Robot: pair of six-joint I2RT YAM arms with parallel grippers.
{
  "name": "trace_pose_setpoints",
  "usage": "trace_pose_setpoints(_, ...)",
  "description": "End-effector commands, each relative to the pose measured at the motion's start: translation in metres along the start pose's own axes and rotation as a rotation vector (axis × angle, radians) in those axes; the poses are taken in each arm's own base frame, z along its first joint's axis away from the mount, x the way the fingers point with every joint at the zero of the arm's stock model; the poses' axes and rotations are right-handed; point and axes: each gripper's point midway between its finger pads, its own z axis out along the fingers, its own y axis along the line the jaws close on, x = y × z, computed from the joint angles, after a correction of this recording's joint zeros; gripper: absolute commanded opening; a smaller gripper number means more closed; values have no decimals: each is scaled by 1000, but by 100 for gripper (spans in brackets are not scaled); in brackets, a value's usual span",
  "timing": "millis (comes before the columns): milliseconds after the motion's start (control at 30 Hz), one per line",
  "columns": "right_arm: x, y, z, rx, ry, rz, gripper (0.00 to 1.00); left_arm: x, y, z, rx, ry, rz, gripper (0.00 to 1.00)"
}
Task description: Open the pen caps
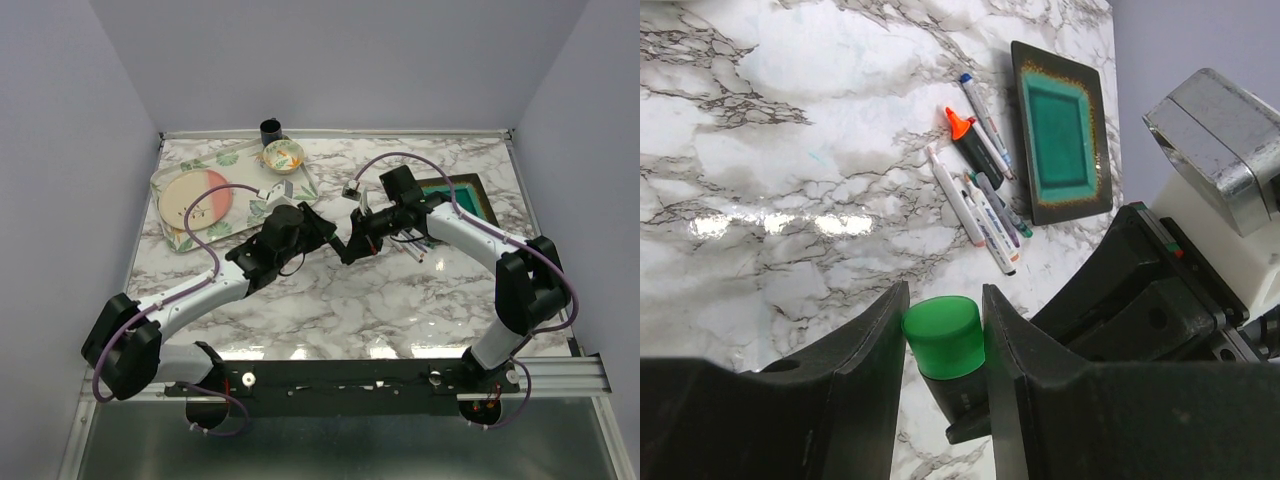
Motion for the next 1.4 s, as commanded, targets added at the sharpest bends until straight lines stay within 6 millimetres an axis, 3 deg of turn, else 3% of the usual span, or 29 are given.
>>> trace_pose_setpoints(0,-15,-7,-7,76,-25,-48,1,10,-10,-1,33,63,16,42)
trace_pose_setpoints(133,-15,-8,-6,75,-24,-46,1,10,-11,1,36,65,16,40)
trace_pose_setpoints(200,-14,-8,-5,74,-22,-48,1,11,-12,0,41,67,19,33)
trace_pose_setpoints(233,-14,-9,-6,78,-23,-43,1,11,-14,0,48,68,21,29)
trace_pose_setpoints(300,-13,-9,-5,75,-19,-44,1,9,-15,0,51,61,29,6)
trace_pose_setpoints(333,-13,-8,-5,73,-18,-42,1,4,-15,-1,49,48,30,0)
trace_pose_setpoints(467,-11,-7,-5,63,-11,-38,1,-27,-1,-3,40,3,-16,0)
trace_pose_setpoints(500,-11,-8,-4,63,-11,-39,1,-46,15,-2,17,-30,-36,0)
trace_pose_setpoints(600,-9,-7,-4,57,-2,-34,1,-84,33,-9,-20,-98,-52,0)
trace_pose_setpoints(733,-8,-7,-2,57,9,-34,0,-114,42,-20,-48,-158,-37,0)
trace_pose_setpoints(1033,-1,-9,4,65,53,-32,0,-129,72,-34,-134,-209,-74,0)
trace_pose_setpoints(1367,5,-6,12,61,94,-51,1,-163,111,-58,-219,-304,-127,0)
